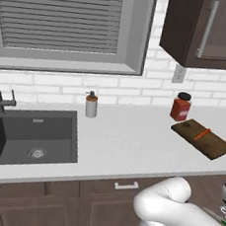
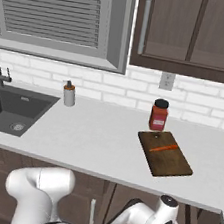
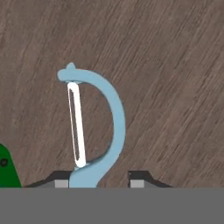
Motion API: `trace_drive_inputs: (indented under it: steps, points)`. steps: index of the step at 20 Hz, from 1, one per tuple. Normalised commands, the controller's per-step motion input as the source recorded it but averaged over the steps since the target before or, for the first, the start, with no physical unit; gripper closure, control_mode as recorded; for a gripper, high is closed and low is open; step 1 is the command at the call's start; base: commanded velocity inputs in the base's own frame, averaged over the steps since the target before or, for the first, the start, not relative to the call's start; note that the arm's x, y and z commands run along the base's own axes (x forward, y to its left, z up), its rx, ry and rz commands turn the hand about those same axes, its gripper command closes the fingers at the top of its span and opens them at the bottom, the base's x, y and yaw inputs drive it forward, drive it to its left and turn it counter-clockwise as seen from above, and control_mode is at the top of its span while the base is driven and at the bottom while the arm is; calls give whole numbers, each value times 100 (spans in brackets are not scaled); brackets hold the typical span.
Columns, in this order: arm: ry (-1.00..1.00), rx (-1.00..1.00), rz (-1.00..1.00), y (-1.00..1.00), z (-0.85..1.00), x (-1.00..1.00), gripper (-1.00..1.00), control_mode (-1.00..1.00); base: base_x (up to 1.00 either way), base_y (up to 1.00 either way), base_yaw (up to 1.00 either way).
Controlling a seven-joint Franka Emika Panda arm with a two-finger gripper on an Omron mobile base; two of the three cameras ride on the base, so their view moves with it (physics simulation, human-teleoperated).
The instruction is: Place the appropriate cutting tool for cutting the carrot skin on the cutting board.
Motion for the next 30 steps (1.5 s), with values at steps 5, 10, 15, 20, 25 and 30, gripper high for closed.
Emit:
trace_drive_inputs:
  steps: [5,10,15,20,25,30]
  points:
    - [-12,7,3,-8,-15,-31,100,-100,0,0,0]
    - [-1,2,1,1,23,-18,100,-100,0,0,0]
    - [13,0,6,1,62,-20,100,-100,0,0,0]
    - [13,0,9,9,39,-55,100,-100,0,0,0]
    - [11,0,6,30,50,-52,100,-100,0,0,0]
    - [4,0,6,41,64,-28,100,-100,0,0,0]
